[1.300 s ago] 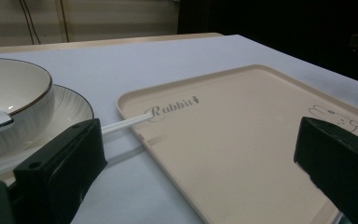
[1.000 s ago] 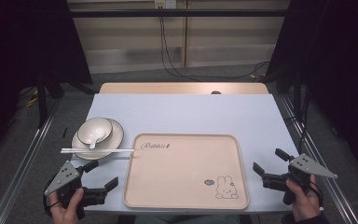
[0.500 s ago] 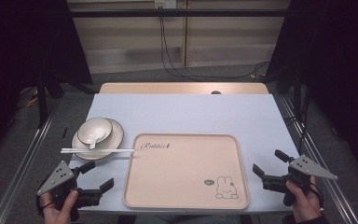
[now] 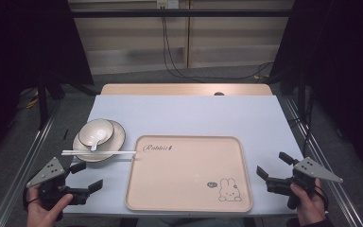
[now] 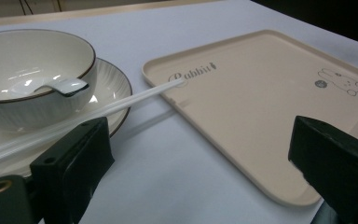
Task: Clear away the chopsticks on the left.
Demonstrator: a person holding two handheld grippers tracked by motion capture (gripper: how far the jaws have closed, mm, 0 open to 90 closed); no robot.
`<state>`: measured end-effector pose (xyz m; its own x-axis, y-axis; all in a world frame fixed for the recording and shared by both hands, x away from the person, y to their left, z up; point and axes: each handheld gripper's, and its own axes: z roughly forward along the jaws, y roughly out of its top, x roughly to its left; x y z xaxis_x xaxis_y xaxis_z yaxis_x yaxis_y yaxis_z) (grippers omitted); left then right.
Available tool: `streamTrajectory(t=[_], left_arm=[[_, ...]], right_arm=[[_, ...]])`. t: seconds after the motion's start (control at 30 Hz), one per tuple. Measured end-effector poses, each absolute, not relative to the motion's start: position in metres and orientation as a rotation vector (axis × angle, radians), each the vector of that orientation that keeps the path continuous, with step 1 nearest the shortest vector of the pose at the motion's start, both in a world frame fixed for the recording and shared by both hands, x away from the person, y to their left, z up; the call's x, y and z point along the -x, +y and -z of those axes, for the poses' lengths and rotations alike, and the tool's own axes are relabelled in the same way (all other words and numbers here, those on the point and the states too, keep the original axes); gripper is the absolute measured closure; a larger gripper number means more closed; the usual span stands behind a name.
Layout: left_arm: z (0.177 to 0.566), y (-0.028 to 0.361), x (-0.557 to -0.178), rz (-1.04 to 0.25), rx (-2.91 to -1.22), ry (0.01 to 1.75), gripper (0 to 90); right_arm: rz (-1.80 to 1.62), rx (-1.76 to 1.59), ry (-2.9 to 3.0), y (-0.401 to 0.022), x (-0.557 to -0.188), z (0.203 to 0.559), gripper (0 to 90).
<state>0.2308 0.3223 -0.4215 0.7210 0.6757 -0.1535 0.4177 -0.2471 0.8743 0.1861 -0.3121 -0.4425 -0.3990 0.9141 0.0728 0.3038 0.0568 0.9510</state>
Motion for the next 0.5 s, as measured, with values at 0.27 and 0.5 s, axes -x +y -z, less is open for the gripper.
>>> streamTrajectory(t=[0.27,0.5], left_arm=[[0.416,0.353,-0.25,-0.298,-1.957,0.826,14.6],[0.414,0.374,-0.276,-0.284,-2.043,0.807,12.9]], right_arm=[[-1.349,-1.216,1.769,-0.312,-0.185,0.442,1.4],[-1.351,-1.214,1.773,-0.312,-0.186,0.443,1.4]])
